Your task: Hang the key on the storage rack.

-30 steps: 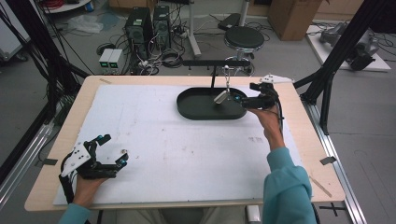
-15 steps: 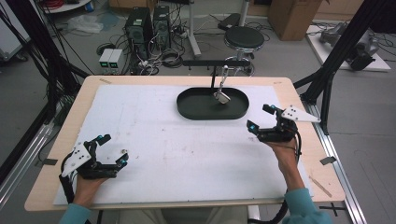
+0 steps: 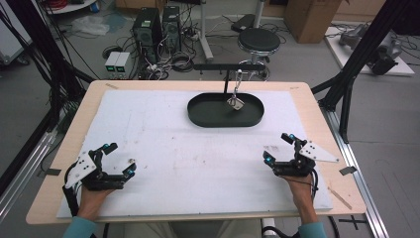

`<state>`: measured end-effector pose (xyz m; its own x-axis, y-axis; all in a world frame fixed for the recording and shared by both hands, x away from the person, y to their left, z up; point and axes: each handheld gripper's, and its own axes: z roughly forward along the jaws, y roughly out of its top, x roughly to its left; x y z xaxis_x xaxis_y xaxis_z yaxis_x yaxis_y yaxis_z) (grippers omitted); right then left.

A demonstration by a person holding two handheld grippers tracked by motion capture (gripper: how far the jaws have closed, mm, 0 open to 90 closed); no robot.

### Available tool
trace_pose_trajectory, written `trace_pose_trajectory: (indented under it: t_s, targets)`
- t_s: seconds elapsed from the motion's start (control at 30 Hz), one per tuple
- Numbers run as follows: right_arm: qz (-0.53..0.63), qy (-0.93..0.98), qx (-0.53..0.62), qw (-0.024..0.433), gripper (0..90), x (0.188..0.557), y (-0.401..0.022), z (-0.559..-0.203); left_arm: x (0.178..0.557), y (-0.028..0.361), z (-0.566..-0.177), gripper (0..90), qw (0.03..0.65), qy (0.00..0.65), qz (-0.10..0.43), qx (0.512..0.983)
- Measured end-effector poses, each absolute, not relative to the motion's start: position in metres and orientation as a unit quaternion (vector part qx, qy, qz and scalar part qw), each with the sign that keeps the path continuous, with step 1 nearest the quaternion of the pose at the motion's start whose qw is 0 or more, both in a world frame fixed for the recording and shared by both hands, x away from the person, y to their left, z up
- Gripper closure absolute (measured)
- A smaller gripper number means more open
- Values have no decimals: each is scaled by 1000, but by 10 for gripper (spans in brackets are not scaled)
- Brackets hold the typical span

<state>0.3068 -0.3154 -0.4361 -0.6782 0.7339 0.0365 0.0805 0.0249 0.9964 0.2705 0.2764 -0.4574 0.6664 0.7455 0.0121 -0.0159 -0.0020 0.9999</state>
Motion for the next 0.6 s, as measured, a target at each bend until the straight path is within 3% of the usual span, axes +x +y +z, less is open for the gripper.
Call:
trace_pose_trajectory:
  t_s: [0.2,0.6]
  targets:
    - [631,656,307,277,6,302,-317,-455,270,277,-458,17,648,282,295,643]
    - [630,655,308,282,7,302,-317,-456,270,278,-458,17,650,284,299,638]
